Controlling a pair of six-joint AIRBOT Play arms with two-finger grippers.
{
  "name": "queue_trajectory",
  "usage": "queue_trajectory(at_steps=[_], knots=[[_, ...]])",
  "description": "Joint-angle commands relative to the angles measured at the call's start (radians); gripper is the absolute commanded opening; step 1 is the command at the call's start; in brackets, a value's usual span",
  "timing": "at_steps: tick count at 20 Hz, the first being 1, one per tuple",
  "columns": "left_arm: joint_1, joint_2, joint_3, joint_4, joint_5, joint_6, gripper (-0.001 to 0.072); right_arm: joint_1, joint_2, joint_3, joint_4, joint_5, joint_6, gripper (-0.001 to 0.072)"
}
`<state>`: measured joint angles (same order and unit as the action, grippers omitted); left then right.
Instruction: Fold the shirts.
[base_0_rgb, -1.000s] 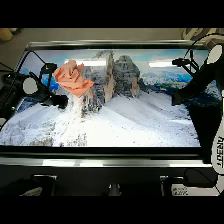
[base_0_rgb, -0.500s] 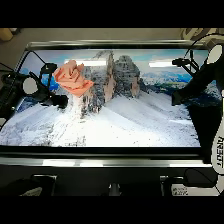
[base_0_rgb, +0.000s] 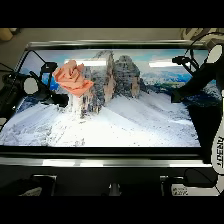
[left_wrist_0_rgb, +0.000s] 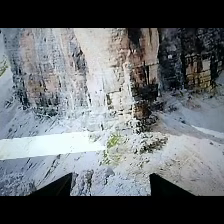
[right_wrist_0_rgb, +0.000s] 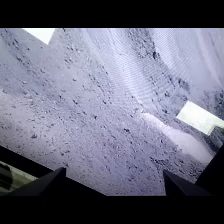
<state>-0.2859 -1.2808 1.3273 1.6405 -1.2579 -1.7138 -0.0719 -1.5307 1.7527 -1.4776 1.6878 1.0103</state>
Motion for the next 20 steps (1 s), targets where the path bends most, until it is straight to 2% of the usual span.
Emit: queue_trajectory(at_steps=[1,3,4,5,7,8,10,11,14,17,20], knots=[[-0.003,-0.018,0.000,0.000,0.089,0.000,0.0588,0.001,0.001,0.000,0.000,-0.125,-0.001,0.0633],[-0.003,-0.037,-0.002,0.000,0.146,-0.030,0.0580,0.001,0.001,0.000,0.000,-0.191,-0.001,0.0633],[-0.003,-0.053,-0.002,0.000,0.194,-0.084,0.0583,0.001,0.000,0.000,0.000,-0.240,-0.001,0.0633],[-0.002,-0.072,-0.002,0.000,0.269,-0.125,0.0583,0.001,0.000,0.000,0.006,-0.293,-0.001,0.0632],[0.020,-0.139,0.029,0.000,0.432,-0.129,0.0581,0.001,0.000,0.000,0.009,-0.376,-0.001,0.0632],[0.055,-0.201,0.086,0.001,0.472,-0.161,0.0576,0.001,0.000,0.000,0.009,-0.410,-0.001,0.0632],[0.159,-0.363,0.262,-0.009,0.462,-0.274,0.0558,0.001,0.000,0.000,0.009,-0.422,-0.002,0.0632],[0.208,-0.448,0.357,-0.051,0.409,-0.296,0.0558,0.001,0.000,0.000,0.009,-0.416,-0.002,0.0632],[0.307,-0.672,0.565,-0.239,0.247,-0.295,0.0559,0.001,0.000,0.000,0.031,-0.369,-0.001,0.0631],[0.335,-0.772,0.587,-0.398,0.340,-0.294,0.0560,0.001,0.000,0.000,0.081,-0.354,-0.002,0.0606],[0.330,-0.826,0.587,-0.549,0.468,-0.243,0.0559,0.001,0.000,0.000,0.084,-0.355,-0.001,0.0609]])
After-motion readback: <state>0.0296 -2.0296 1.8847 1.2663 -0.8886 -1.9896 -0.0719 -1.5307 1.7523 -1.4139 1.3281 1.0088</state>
